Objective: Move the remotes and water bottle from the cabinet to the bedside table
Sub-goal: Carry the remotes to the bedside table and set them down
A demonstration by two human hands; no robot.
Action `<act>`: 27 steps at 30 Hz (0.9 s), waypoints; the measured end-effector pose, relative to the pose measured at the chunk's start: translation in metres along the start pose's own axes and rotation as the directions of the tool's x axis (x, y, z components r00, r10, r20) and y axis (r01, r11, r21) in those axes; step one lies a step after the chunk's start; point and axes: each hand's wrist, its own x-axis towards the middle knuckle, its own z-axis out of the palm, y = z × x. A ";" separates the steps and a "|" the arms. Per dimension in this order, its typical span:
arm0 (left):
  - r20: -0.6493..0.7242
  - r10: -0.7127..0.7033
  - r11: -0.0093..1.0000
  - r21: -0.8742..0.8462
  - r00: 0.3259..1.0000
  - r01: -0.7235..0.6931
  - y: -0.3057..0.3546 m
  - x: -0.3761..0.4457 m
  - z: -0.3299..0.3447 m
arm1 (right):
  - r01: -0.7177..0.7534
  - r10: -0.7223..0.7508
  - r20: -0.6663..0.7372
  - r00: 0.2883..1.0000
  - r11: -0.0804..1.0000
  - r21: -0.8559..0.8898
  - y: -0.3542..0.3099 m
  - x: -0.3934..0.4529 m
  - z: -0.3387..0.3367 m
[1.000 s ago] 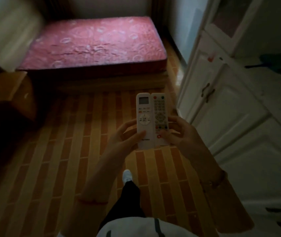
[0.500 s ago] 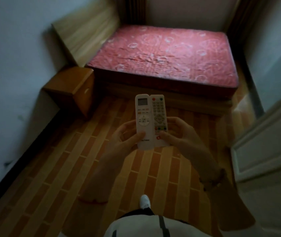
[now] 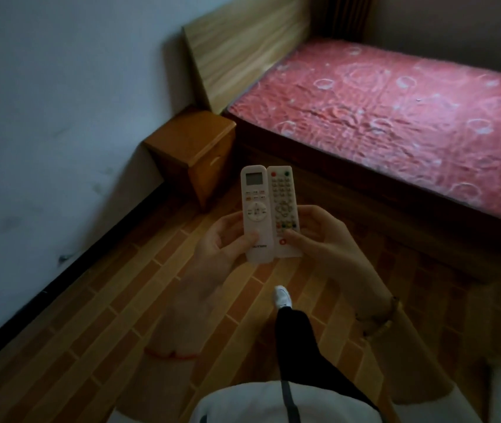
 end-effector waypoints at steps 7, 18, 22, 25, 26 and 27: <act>-0.130 0.070 0.996 -0.043 0.989 -0.076 0.053 0.134 0.015 | 0.073 -0.069 0.138 0.988 0.997 -0.024 -0.026 0.167 -0.037; -0.334 0.111 0.988 -0.066 0.936 -0.140 0.122 0.305 -0.001 | 0.086 -0.062 0.350 0.935 0.995 -0.054 -0.059 0.389 -0.041; -0.406 0.093 0.992 -0.046 0.909 -0.122 0.133 0.366 -0.026 | 0.085 -0.047 0.395 0.917 0.993 -0.079 -0.054 0.464 -0.024; -0.443 0.078 0.995 -0.028 0.893 -0.101 0.144 0.417 -0.052 | 0.079 -0.039 0.417 0.908 0.994 -0.080 -0.049 0.525 -0.006; -0.449 0.074 0.993 -0.045 0.890 -0.105 0.149 0.434 -0.060 | 0.077 -0.033 0.427 0.904 0.993 -0.085 -0.048 0.546 0.001; -0.453 0.071 0.992 -0.061 0.888 -0.110 0.154 0.452 -0.070 | 0.076 -0.029 0.438 0.899 0.993 -0.090 -0.049 0.567 0.008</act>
